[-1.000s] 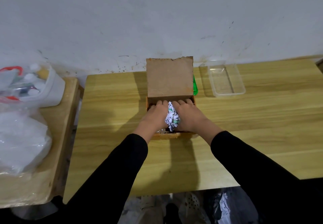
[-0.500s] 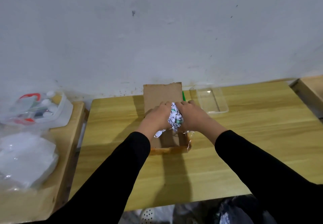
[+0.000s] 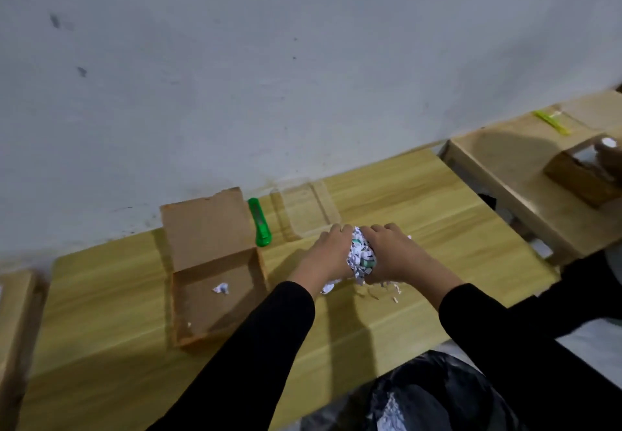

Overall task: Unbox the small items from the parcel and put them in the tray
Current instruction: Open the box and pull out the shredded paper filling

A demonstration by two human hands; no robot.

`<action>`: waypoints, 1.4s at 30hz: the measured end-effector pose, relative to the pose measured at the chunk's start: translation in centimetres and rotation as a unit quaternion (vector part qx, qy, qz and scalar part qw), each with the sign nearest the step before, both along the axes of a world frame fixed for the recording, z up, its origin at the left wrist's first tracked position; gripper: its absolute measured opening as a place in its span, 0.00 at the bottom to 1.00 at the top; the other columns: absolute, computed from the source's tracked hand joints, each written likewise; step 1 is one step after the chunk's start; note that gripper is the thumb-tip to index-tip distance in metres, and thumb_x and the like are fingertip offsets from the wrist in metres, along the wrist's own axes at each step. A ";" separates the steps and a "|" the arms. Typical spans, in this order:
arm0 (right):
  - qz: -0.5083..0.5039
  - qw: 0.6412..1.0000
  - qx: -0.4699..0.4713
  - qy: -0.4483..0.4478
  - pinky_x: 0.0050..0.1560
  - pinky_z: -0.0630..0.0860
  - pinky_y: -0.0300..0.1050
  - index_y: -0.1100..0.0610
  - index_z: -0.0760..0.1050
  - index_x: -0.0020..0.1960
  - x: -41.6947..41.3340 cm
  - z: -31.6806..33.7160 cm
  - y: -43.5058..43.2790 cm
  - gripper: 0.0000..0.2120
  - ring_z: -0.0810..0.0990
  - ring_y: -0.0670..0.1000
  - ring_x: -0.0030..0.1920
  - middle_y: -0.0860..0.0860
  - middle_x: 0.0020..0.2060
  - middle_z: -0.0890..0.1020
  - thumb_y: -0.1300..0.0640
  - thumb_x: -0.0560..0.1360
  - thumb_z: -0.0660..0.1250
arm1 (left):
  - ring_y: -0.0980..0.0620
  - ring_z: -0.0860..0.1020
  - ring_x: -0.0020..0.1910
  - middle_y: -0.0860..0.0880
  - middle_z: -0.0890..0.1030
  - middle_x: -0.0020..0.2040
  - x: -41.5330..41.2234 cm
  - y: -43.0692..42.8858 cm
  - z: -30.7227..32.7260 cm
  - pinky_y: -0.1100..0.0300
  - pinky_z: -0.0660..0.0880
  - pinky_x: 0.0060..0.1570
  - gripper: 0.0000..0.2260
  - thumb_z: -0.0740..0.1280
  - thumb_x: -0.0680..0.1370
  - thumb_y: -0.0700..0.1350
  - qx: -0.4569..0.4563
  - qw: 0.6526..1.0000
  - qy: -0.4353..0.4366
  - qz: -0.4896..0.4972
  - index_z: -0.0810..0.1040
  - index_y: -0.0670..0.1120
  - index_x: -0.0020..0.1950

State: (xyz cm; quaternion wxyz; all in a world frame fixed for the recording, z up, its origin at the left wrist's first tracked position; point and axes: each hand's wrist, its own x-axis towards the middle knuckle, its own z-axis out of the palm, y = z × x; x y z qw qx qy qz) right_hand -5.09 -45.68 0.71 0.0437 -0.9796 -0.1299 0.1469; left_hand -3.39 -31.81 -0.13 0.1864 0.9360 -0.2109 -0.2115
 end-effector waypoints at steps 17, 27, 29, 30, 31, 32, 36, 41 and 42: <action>-0.066 0.984 0.148 0.073 0.65 0.68 0.54 0.54 0.56 0.72 -0.7 -8.7 -0.4 0.49 0.60 0.58 0.70 0.54 0.68 0.66 0.48 0.59 0.79 | 0.43 0.66 0.67 0.45 0.62 0.70 -0.8 1.0 -6.7 0.50 0.69 0.63 0.44 0.76 0.67 0.45 0.037 0.996 0.068 0.043 0.53 0.47 0.76; -0.067 0.979 0.166 0.098 0.67 0.67 0.53 0.56 0.60 0.72 -1.2 -6.2 -2.2 0.45 0.62 0.58 0.69 0.55 0.68 0.66 0.55 0.60 0.78 | 0.45 0.64 0.70 0.47 0.55 0.75 -1.4 0.9 -5.0 0.52 0.70 0.64 0.41 0.73 0.71 0.44 -0.015 0.993 0.106 0.057 0.52 0.48 0.77; -0.066 0.979 0.167 0.096 0.67 0.67 0.52 0.56 0.61 0.72 -1.3 -5.5 -2.4 0.43 0.63 0.57 0.69 0.56 0.68 0.66 0.55 0.62 0.78 | 0.46 0.63 0.71 0.47 0.56 0.75 -1.4 0.9 -4.6 0.51 0.69 0.65 0.40 0.73 0.71 0.45 -0.007 0.994 0.096 0.051 0.53 0.49 0.76; -0.065 0.979 0.167 0.094 0.67 0.67 0.52 0.57 0.61 0.71 -1.4 -5.2 -2.4 0.43 0.64 0.57 0.69 0.56 0.69 0.66 0.56 0.62 0.78 | 0.46 0.64 0.71 0.47 0.57 0.75 -1.5 0.9 -4.4 0.50 0.68 0.66 0.39 0.73 0.71 0.46 0.000 0.995 0.087 0.046 0.54 0.49 0.76; -0.064 0.980 0.167 0.091 0.67 0.67 0.51 0.58 0.61 0.71 -1.5 -4.9 -2.4 0.42 0.64 0.57 0.69 0.56 0.69 0.67 0.56 0.63 0.77 | 0.46 0.64 0.70 0.47 0.58 0.74 -1.4 0.9 -4.1 0.49 0.68 0.66 0.39 0.72 0.71 0.46 0.003 0.996 0.079 0.042 0.54 0.49 0.76; -0.062 0.980 0.167 0.089 0.67 0.67 0.51 0.58 0.61 0.71 -1.5 -4.7 -2.4 0.41 0.65 0.57 0.69 0.56 0.69 0.67 0.56 0.63 0.77 | 0.46 0.64 0.70 0.47 0.59 0.74 -1.4 0.9 -3.9 0.49 0.68 0.66 0.37 0.72 0.72 0.46 0.004 0.996 0.074 0.040 0.55 0.48 0.76; -0.051 0.982 0.169 0.062 0.66 0.68 0.49 0.58 0.64 0.70 -1.5 -3.5 -2.1 0.35 0.68 0.56 0.67 0.56 0.68 0.69 0.59 0.67 0.74 | 0.46 0.65 0.70 0.46 0.63 0.72 -1.5 1.0 -2.5 0.51 0.66 0.67 0.30 0.68 0.75 0.46 0.000 0.998 0.054 0.030 0.60 0.46 0.74; -0.037 0.982 0.183 0.022 0.63 0.70 0.49 0.59 0.67 0.68 -0.9 -1.4 -1.2 0.27 0.70 0.56 0.65 0.56 0.67 0.70 0.60 0.70 0.70 | 0.46 0.67 0.69 0.45 0.69 0.69 -1.5 1.4 -0.8 0.55 0.65 0.66 0.24 0.65 0.77 0.46 -0.016 0.999 0.028 0.022 0.66 0.44 0.71; -0.036 0.982 0.183 0.018 0.62 0.71 0.49 0.59 0.67 0.68 -0.7 -1.1 -0.9 0.27 0.70 0.56 0.65 0.56 0.67 0.70 0.60 0.71 0.70 | 0.46 0.67 0.69 0.46 0.69 0.70 -1.5 1.7 -0.5 0.55 0.65 0.66 0.24 0.65 0.77 0.46 -0.016 0.999 0.031 0.024 0.66 0.44 0.71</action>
